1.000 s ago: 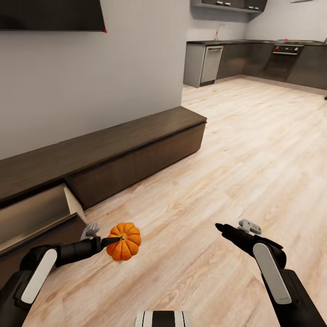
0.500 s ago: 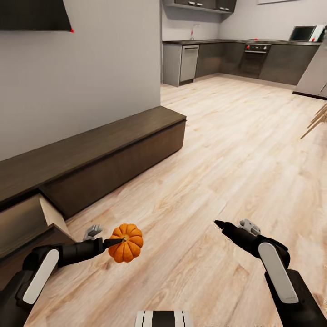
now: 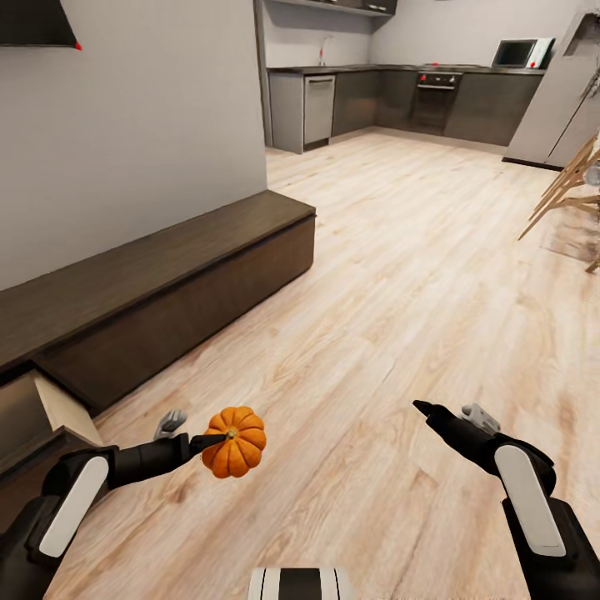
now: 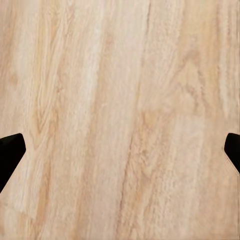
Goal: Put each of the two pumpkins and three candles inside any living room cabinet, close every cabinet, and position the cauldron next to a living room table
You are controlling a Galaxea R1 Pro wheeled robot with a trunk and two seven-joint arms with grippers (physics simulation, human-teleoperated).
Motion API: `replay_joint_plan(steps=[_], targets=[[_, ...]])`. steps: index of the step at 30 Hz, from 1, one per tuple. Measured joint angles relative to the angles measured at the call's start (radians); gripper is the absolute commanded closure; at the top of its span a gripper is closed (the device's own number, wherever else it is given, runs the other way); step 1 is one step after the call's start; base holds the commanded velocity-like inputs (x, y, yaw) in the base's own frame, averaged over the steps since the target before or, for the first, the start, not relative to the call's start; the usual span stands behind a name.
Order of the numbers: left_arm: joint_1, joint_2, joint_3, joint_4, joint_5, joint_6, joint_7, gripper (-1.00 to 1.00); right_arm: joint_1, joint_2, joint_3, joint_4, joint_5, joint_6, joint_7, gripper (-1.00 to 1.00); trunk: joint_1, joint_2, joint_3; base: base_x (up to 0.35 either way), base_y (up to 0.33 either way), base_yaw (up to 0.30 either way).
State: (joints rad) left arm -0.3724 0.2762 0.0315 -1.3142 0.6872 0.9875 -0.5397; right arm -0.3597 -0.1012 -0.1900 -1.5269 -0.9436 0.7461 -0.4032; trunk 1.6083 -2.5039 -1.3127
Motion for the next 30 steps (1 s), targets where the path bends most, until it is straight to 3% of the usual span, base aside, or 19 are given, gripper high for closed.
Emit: replay_joint_plan(steps=[13, 19, 25, 30], targets=[[0.0, 0.006, -0.008, 0.0, -0.001, -0.001, 0.0, 1.0, 0.0, -0.003, -0.004, 0.001, -0.002, -0.001, 0.0, -1.0, 0.0, 0.0, -0.015, 0.0, 0.0, -0.186], [0.0, 0.0, -0.009, 0.001, 0.0, 0.0, 0.0, 1.0, 0.0, -0.003, -0.071, 0.0, -0.003, -0.001, 0.003, -1.0, 0.0, 0.0, -0.022, 0.0, 0.0, -0.182], [0.0, 0.002, -0.009, 0.002, 0.003, -0.001, -0.001, 1.0, 0.0, -0.005, -0.088, 0.004, -0.003, -0.001, 0.005, -1.0, 0.0, 0.0, -0.028, 0.0, 0.0, -0.215], [0.0, 0.0, -0.008, 0.002, 0.004, -0.001, -0.001, 1.0, 0.0, -0.002, -0.148, 0.03, -0.003, -0.002, 0.008, -1.0, -0.002, 0.001, -0.011, 0.0, 0.0, -0.259]])
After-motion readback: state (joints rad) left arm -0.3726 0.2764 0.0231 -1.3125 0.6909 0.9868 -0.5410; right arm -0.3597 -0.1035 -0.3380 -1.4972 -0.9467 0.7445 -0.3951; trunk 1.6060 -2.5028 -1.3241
